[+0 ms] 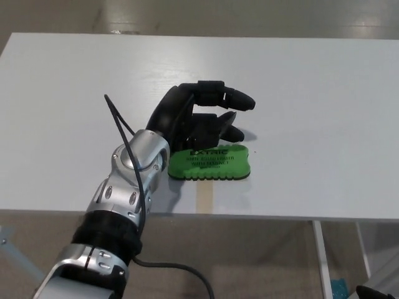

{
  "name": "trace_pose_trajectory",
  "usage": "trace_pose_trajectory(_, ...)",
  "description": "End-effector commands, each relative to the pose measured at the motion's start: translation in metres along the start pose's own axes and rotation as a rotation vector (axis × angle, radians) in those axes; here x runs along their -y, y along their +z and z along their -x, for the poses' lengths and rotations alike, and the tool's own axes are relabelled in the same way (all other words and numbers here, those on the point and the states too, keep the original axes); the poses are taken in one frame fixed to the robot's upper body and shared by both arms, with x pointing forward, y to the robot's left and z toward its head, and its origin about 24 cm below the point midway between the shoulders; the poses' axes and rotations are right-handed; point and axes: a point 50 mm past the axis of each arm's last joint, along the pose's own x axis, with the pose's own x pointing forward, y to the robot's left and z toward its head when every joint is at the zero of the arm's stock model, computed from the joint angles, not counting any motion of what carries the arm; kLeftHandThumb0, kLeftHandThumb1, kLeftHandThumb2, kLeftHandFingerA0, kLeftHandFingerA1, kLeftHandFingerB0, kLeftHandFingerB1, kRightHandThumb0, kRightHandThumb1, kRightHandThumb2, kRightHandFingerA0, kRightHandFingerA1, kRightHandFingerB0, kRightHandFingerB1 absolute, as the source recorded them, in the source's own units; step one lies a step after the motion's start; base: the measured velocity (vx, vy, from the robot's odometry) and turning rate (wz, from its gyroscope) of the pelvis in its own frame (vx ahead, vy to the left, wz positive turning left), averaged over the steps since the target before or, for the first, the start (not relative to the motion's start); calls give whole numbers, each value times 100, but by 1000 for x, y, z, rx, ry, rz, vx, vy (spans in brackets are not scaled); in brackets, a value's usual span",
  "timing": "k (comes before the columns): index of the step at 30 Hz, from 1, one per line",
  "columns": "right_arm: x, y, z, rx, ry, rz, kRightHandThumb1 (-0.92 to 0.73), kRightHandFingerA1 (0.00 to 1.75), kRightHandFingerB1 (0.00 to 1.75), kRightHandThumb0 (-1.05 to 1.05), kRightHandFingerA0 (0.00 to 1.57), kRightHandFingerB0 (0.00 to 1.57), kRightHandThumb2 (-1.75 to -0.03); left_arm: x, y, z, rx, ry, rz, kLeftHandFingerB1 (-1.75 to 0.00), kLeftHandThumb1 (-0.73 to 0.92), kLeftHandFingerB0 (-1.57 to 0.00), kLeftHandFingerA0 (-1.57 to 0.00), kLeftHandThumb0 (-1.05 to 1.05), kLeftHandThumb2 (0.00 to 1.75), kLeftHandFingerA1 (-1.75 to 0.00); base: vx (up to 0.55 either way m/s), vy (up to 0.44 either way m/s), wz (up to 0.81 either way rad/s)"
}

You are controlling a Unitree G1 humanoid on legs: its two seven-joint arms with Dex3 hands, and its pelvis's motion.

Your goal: Use the left hand to press on the green eraser and wipe the desk from center to the left and then back to center.

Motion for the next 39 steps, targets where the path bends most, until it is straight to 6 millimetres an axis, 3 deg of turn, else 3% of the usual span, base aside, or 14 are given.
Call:
trace_pose_trajectory(1, 1, 0, 0, 1, -6, -6, -76, 54, 43, -39, 56, 64, -63, -6, -6, 0, -16, 39, -3, -66, 85, -92, -101, -20, 65, -74, 0, 0, 0)
trace_pose_trajectory(6, 0, 0, 1, 8, -15, 11, -75, 57, 45, -40, 58, 65, -62, -15, -10, 0, -47, 84, -19, -67, 86, -92, -101, -19, 65, -74, 0, 0, 0)
trace_pose_trajectory(16, -1, 2, -1, 9, 1, 9, -76, 56, 45, -41, 57, 65, -63, -9, -18, 0, -61, 82, -17, -67, 85, -93, -102, -19, 65, -73, 0, 0, 0)
trace_pose_trajectory(39, -1, 3, 0, 20, -7, -8, -77, 52, 43, -41, 57, 67, -64, 29, -76, 27, -167, 30, 27, -64, 83, -96, -104, -20, 66, -72, 0, 0, 0)
